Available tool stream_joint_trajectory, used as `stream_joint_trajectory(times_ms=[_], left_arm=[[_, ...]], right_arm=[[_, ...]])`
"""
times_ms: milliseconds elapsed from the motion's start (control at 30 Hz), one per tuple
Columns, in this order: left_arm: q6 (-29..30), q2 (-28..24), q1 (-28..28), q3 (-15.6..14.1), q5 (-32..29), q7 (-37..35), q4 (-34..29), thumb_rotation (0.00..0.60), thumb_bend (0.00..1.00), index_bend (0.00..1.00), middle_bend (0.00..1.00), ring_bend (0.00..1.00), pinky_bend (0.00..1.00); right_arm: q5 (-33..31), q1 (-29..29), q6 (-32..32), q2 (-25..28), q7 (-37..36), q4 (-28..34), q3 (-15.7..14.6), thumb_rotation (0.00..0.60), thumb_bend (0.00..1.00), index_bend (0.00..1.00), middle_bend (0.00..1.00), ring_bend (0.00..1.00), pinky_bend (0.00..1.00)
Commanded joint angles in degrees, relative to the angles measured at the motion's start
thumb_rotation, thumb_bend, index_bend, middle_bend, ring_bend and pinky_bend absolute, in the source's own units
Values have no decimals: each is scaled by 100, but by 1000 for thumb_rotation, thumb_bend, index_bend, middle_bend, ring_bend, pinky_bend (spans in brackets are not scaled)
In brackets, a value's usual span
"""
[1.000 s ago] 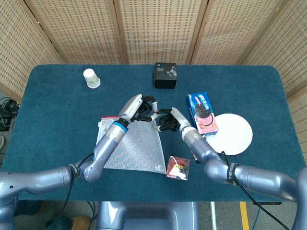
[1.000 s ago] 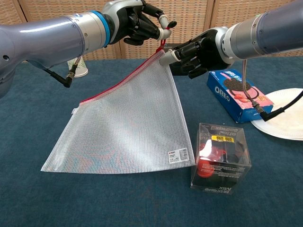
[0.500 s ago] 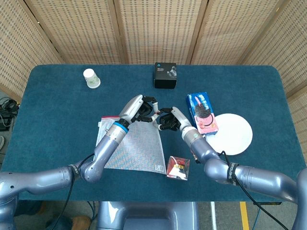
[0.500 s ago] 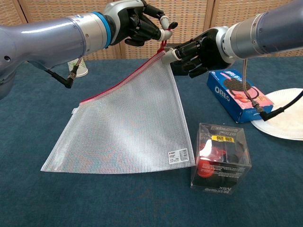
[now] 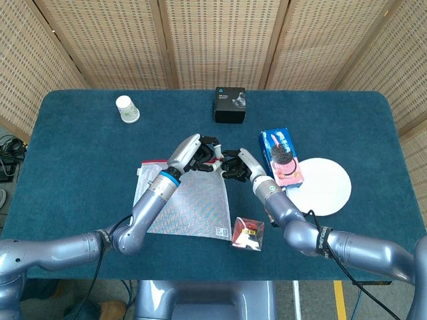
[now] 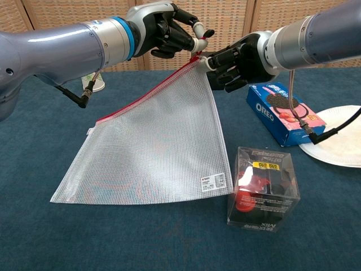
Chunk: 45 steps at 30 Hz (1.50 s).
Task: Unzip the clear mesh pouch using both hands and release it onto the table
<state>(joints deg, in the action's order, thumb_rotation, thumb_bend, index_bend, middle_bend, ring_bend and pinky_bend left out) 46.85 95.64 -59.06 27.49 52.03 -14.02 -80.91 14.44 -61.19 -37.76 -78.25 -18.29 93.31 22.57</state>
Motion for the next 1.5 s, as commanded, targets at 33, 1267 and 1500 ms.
stream_joint_trajectory(times_ms=[33, 1267, 1500], left_arm=[[4, -1, 0, 3, -3, 6, 3, 600, 880, 839, 951, 961, 1000], [5, -171, 92, -22, -122, 133, 172, 600, 928, 861, 954, 961, 1000], [-42, -238, 153, -30, -136, 70, 248, 600, 930, 862, 954, 961, 1000]], right_arm=[[-10, 18, 15, -10, 24, -3, -6, 600, 662, 571, 853, 880, 997], [259, 394, -70, 50, -88, 151, 401, 600, 760, 690, 884, 900, 1000], [289, 474, 34, 117, -177, 144, 480, 600, 759, 692, 886, 902, 1000]])
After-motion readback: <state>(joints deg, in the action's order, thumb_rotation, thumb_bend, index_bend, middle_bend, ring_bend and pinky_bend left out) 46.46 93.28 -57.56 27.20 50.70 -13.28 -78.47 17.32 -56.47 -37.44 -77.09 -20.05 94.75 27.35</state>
